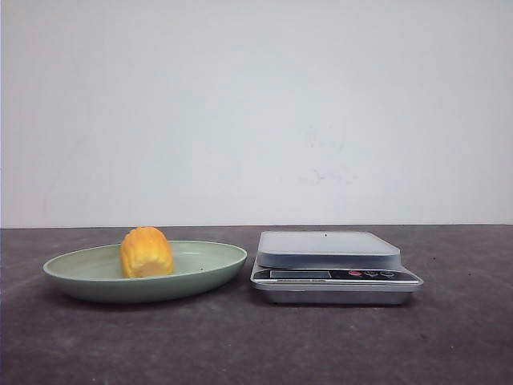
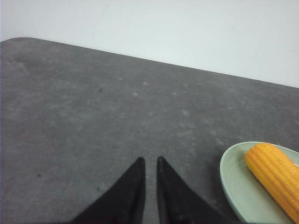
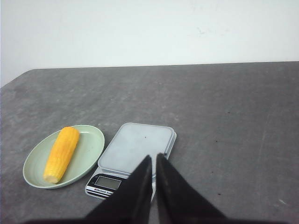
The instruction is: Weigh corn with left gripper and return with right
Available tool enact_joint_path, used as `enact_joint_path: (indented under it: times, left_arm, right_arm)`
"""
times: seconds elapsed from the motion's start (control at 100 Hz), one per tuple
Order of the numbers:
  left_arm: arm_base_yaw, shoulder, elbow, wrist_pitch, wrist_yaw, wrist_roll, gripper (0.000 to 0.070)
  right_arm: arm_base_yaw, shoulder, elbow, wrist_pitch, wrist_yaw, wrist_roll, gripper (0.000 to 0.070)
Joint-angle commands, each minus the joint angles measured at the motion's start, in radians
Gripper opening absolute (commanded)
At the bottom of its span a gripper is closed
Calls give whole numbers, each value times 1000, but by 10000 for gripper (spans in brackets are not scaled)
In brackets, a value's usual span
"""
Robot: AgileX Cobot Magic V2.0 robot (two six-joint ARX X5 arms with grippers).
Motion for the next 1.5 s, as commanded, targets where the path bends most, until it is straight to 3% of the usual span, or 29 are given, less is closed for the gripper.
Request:
enact_joint_path:
  times: [0.0,1.36,1.49]
  left_arm:
    - [7,-1,0,14,3,14,0]
    - [31,-1,-37,-26,4,38,0]
    - [31,-1,-37,-26,4,38,0]
  right_arm:
    - [1,2,10,10,0,10,7]
    - [1,1,10,11,0,8,7]
    - [-31,-12,10,11,55,-75,7]
